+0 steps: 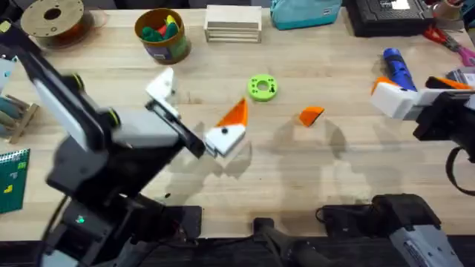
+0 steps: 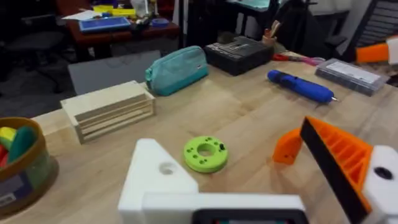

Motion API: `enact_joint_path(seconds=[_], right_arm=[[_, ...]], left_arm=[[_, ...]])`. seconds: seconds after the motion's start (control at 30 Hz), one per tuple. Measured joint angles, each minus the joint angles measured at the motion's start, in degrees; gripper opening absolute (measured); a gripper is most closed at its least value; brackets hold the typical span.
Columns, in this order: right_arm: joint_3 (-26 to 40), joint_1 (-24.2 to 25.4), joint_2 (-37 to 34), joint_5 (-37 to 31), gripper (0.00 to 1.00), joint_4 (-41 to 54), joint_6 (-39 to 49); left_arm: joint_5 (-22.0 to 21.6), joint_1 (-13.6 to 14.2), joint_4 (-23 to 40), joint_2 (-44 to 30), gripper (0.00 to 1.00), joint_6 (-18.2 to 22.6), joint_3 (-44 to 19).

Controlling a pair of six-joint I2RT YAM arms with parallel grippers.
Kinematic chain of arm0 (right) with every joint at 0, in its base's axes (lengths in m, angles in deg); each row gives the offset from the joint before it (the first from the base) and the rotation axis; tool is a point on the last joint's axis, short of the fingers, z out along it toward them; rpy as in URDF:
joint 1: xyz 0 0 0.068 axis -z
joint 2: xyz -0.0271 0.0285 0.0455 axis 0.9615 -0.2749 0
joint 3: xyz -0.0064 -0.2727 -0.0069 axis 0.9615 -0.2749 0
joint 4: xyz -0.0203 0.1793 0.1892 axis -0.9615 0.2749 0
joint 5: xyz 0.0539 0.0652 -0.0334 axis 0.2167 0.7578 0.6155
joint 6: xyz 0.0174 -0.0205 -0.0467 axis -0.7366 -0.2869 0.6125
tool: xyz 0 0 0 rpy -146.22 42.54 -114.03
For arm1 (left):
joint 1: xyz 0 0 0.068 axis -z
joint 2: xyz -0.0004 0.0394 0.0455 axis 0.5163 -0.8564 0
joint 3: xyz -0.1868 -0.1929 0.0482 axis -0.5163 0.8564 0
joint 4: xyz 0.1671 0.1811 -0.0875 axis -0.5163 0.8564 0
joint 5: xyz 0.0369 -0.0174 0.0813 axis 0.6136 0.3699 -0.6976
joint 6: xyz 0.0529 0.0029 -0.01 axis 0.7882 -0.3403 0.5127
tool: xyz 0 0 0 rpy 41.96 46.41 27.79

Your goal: Pick up the gripper from the table and insert it into the empty holder that is missing its gripper. Then pick up a screw, insert it into the mounting hole, and use the screwdriver to tighten it. Finally, clean up the table by picking up the vegetable and placing it into the bucket.

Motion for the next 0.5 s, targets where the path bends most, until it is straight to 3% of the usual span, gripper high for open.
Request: enact_joint_path(seconds=[0.33, 0.43, 0.5], right_arm=[[0.0, 0.0, -0.02, 0.0, 0.934, 0.0, 0.0], [0.0, 0.0, 0.0, 0.0, 0.935, 0.0, 0.0], [0.0, 0.0, 0.0, 0.0, 0.935, -0.01, 0.0]], left_arm=[[0.04, 3.64, -0.22, 12.93, 0.985, 0.02, 9.94], [0.29, 4.36, 5.8, 14.63, 0.985, 0.0, 10.98], [0.28, 4.36, 6.45, 14.52, 0.985, 0.0, 10.98]])
